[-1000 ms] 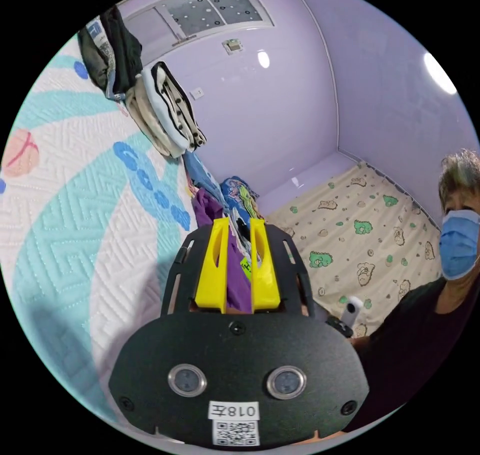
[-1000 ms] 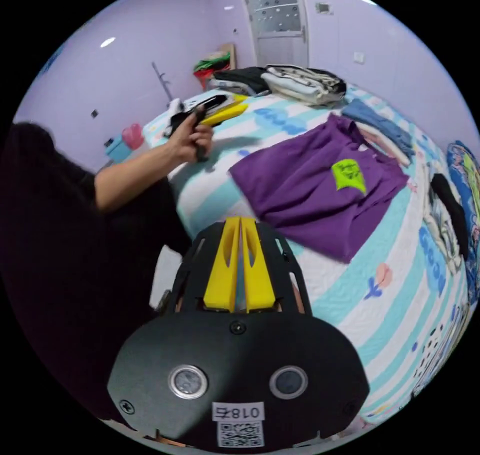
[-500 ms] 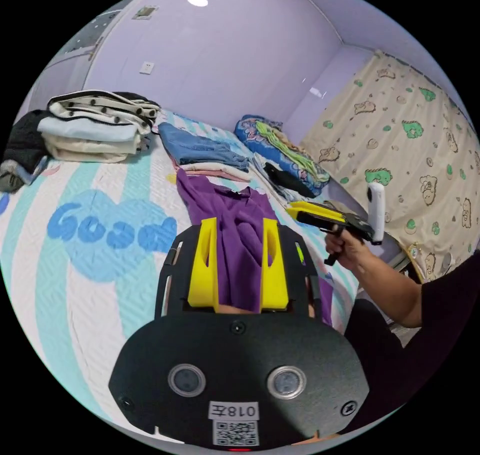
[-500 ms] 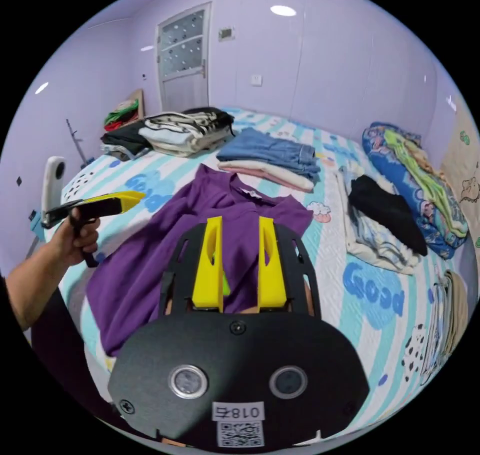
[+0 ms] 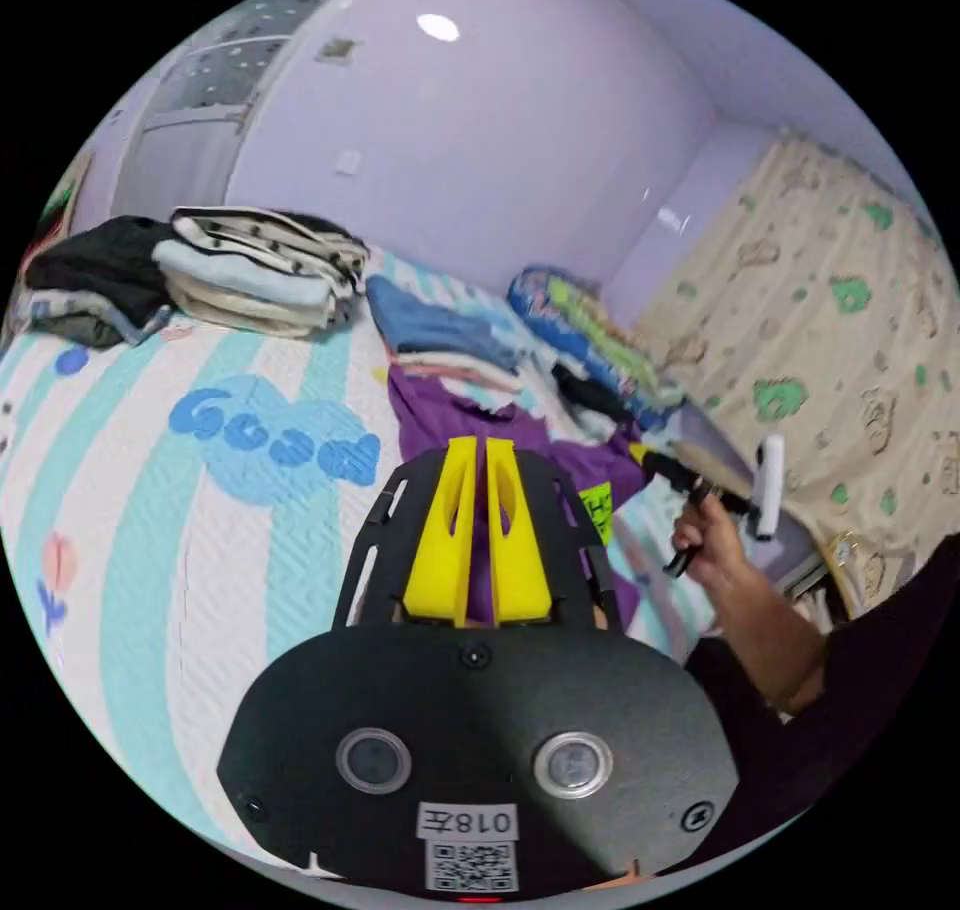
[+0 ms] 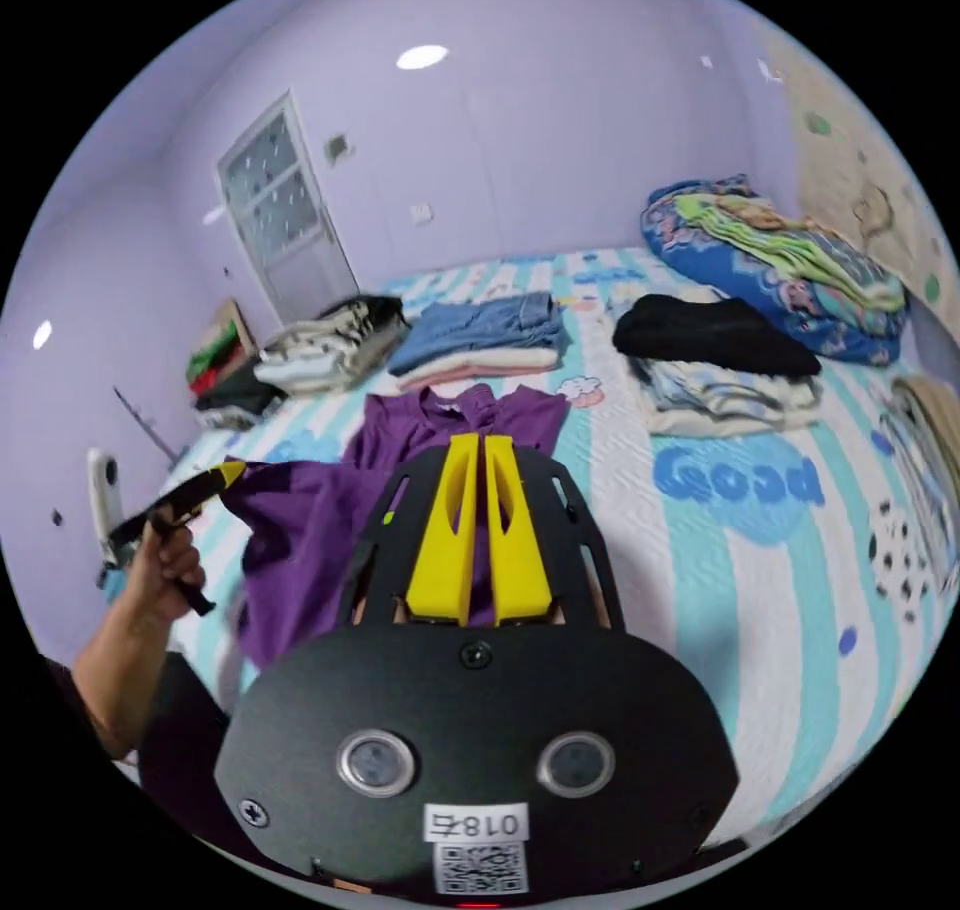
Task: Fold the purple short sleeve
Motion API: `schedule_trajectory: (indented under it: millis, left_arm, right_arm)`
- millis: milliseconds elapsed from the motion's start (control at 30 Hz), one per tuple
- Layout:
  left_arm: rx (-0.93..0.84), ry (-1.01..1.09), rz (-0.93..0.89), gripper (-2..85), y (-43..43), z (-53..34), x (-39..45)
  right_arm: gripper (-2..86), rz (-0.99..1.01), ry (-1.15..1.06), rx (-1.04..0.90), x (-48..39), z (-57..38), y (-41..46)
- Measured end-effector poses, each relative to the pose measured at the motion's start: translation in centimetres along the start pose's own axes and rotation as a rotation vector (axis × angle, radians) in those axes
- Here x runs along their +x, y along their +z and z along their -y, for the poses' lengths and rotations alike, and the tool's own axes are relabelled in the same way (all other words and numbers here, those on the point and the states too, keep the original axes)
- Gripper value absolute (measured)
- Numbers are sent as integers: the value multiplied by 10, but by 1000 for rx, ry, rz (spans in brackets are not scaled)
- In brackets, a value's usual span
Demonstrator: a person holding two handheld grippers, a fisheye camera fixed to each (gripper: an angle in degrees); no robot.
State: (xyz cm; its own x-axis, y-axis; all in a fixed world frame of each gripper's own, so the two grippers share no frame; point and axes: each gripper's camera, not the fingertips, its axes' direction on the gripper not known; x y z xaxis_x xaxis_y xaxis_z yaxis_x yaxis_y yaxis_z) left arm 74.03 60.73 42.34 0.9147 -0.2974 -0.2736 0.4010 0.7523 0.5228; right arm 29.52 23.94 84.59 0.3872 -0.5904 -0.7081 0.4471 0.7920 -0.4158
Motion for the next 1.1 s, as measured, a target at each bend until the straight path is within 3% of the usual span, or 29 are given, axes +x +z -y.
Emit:
schedule_trajectory:
  millis: [100,333,400,633,833,967,1100]
  left_arm:
    - [137,-25,-73,-7,-107,-45,13]
    - [164,65,-144,-8,-285,-138,62]
    - [98,128,-129,-8,-317,-162,85]
    - [17,172,-24,-7,-361,-202,112]
    - [91,199,-2,-7,-392,-193,124]
    - [148,381,64,-7,-431,-176,166]
    - [-26,423,61,-3,-441,-193,169]
  right_arm:
    - [-5,107,87,53,25,-60,-87]
    - [-4,225,41,81,37,-204,-248]
    - [-4,189,7,62,31,-234,-270]
    - [-3,143,70,-65,42,-331,-294]
    - [-2,164,24,52,48,-348,-322]
    - [-2,140,-74,128,41,-350,-357]
    - [-1,124,-178,17,49,-383,-371]
